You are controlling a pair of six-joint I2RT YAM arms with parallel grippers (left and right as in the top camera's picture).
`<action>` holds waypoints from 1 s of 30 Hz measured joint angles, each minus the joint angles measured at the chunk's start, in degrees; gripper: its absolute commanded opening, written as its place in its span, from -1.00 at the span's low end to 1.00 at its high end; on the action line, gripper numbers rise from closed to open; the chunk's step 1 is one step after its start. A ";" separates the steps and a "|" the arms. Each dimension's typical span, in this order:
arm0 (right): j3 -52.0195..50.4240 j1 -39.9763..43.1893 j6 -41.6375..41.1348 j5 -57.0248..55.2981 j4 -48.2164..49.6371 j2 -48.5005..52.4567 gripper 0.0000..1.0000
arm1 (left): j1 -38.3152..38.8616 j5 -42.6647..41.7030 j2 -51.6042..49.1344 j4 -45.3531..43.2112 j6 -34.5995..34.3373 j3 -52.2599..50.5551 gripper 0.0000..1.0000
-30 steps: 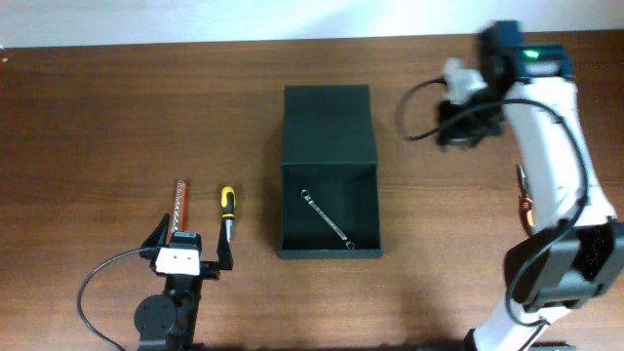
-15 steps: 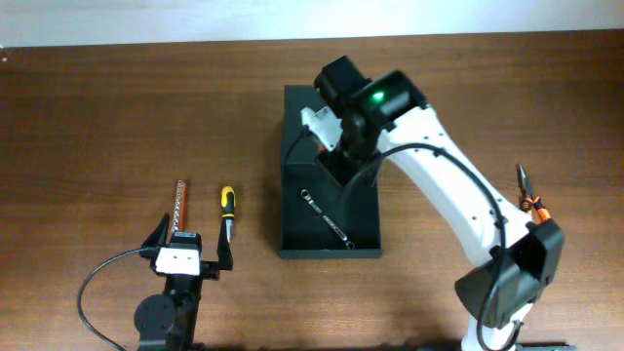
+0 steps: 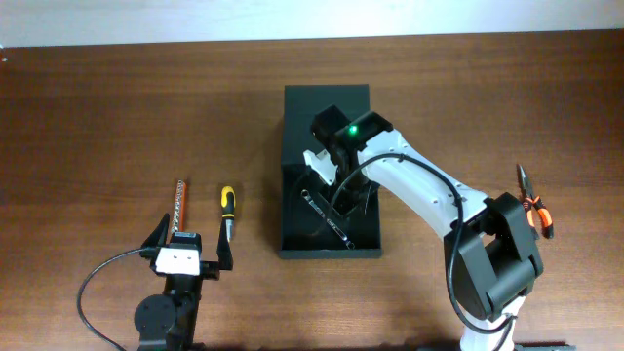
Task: Pack container
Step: 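Lower the cutters into the box and release them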
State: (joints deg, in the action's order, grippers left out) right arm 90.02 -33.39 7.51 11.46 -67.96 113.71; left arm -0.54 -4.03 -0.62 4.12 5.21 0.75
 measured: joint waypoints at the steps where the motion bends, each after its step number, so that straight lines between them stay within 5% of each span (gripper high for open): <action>1: -1.05 0.00 0.00 0.02 1.05 0.00 -0.92 | 0.00 0.02 0.00 0.00 0.00 -0.02 0.99; 7: -7.10 0.00 0.00 0.52 6.73 0.00 -0.87 | 0.00 0.02 0.00 0.00 0.00 -0.02 0.99; 13: -9.68 0.00 0.00 0.98 8.92 0.00 0.00 | 0.00 0.00 0.00 0.00 0.00 -0.02 0.99; 20: -8.98 0.00 -2.51 1.70 9.18 0.00 0.41 | 0.00 0.00 0.00 0.00 0.00 -0.02 0.98; 25: 0.22 0.00 -3.28 2.62 3.19 0.15 0.62 | 0.00 0.00 0.00 0.00 0.00 -0.02 0.99; 28: 10.45 0.00 -3.65 2.93 -2.16 0.37 0.98 | 0.00 0.02 0.00 0.00 0.00 -0.02 0.99; 30: 18.32 0.00 -3.82 2.71 -6.69 0.52 0.98 | 0.00 0.00 0.00 0.00 0.00 -0.02 0.98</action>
State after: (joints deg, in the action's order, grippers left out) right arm 108.33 -33.39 3.68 14.17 -74.65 114.24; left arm -0.54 -4.03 -0.62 4.12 5.21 0.73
